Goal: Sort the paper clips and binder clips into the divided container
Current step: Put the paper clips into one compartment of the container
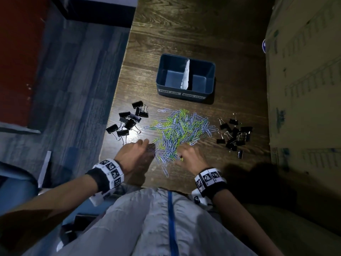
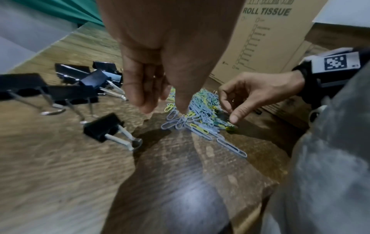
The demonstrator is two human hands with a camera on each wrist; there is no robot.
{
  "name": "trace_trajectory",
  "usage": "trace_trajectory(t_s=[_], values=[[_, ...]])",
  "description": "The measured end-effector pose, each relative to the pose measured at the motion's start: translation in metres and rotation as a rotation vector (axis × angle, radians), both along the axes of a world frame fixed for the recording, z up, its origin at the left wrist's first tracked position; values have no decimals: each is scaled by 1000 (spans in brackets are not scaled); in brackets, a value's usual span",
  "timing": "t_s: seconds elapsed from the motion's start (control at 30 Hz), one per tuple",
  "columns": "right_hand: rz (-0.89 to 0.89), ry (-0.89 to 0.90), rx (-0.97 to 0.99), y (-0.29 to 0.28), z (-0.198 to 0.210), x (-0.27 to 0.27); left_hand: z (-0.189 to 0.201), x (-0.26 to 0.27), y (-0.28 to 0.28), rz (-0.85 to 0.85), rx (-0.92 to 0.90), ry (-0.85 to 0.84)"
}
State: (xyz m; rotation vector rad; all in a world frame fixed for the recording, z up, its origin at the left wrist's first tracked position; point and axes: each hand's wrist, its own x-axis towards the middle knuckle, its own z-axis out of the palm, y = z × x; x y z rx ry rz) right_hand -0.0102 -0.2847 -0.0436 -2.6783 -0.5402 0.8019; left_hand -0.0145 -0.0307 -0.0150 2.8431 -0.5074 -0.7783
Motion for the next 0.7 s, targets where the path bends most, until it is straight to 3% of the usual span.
trace_trajectory(t_s=[0.1,0.23,0.4,0.6,0.7], values=[[247,120,-11,19,9,-4,-4,-5,8,-30,123,52],[387,114,-104,40,6,-14,-8,-8,-4,-53,10,185],[212,33,-31,35,-3,-13,-19,1,-32,-14,-149,153],[-64,-92,76,8,-12,-6,-14,1,-56,-211,-149,-25],[-322,-233,60,-21,-14,-1,-15,-4,-45,-265,-76,-64]])
